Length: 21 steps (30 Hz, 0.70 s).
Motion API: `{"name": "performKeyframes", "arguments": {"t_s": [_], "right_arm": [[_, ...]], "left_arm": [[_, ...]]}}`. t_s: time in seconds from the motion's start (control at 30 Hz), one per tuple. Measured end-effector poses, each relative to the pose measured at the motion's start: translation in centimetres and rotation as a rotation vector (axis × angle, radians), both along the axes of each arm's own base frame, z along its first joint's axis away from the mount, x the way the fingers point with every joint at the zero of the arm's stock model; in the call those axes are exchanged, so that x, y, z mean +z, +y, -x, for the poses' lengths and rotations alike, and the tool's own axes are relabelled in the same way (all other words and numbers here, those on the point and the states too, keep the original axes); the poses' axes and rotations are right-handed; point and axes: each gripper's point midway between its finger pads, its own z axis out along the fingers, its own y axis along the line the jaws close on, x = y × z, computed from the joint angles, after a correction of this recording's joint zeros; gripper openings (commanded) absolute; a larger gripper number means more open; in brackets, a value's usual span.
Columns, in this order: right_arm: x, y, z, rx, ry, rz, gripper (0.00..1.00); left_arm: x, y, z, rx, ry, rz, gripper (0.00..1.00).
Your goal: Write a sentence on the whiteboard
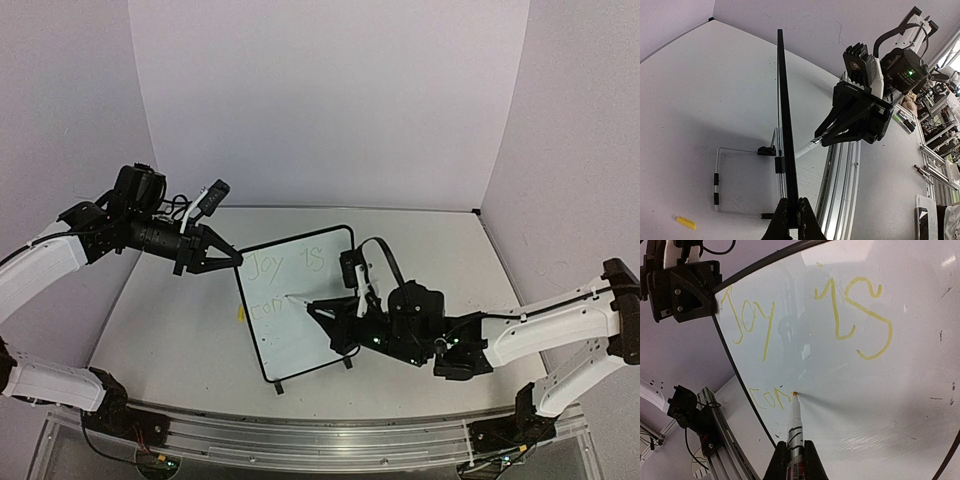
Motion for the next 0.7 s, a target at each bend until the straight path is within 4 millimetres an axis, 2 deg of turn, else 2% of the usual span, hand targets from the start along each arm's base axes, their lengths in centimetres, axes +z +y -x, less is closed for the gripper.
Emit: {"name": "performKeyframes", "arguments": {"t_s": [0.33,0.7], "right_arm": [[0.29,-0.57,-0.20,-0.022,-0.004,0.005,0.00],[0.87,-0.64,0.44,0.021,-0.032,0.002,0.00]], "left_arm": [[0.00,-0.01,0.01,0.000,0.000,0.000,0.00],[0.00,-0.02,0.03,-0.001,0.000,0.000,0.00]]}}
